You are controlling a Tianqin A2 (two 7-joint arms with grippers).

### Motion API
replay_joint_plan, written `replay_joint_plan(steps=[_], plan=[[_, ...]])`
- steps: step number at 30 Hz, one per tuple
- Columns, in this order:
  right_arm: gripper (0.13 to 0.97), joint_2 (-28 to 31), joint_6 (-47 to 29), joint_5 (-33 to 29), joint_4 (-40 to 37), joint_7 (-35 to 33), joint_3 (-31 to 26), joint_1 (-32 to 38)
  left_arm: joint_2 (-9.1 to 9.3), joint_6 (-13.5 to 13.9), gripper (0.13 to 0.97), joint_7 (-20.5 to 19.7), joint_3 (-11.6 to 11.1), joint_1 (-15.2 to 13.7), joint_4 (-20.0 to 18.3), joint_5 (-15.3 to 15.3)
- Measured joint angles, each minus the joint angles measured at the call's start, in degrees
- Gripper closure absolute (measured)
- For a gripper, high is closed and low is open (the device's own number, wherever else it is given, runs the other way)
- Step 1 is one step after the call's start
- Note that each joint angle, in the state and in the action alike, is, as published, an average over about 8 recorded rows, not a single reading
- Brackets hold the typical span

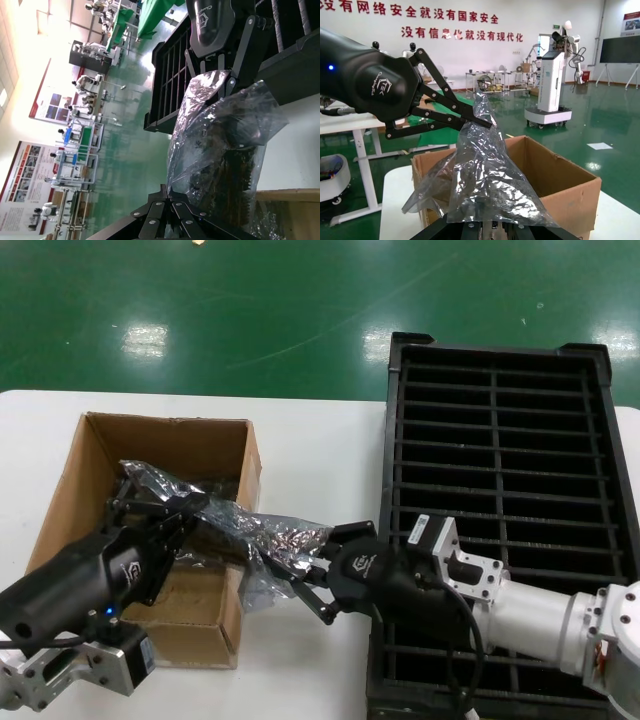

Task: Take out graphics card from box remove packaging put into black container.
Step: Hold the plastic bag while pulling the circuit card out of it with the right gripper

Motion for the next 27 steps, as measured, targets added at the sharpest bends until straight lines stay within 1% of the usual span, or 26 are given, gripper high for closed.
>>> replay_joint_plan(steps=[3, 12, 20, 27], plan=[[0.907, -0.2, 0.2, 0.1, 0.1, 0.4, -0.1, 0.1, 0.0, 0.0, 0.957, 0.0, 0.0, 0.0, 0.0, 0.0], [0.872, -0.7, 0.2, 0.4, -0.3, 1.9, -0.2, 0.8, 0.0, 0.0, 0.957, 0.0, 0.0, 0.0, 0.0, 0.0], [0.786, -0.9, 0.1, 0.8, -1.0, 2.4, -0.1, 1.2, 0.0, 0.0, 0.957, 0.0, 0.0, 0.0, 0.0, 0.0], [0.816, -1.4, 0.5, 0.7, -2.2, 2.8, 0.0, 1.9, 0.0, 0.0, 0.957, 0.0, 0.0, 0.0, 0.0, 0.0]])
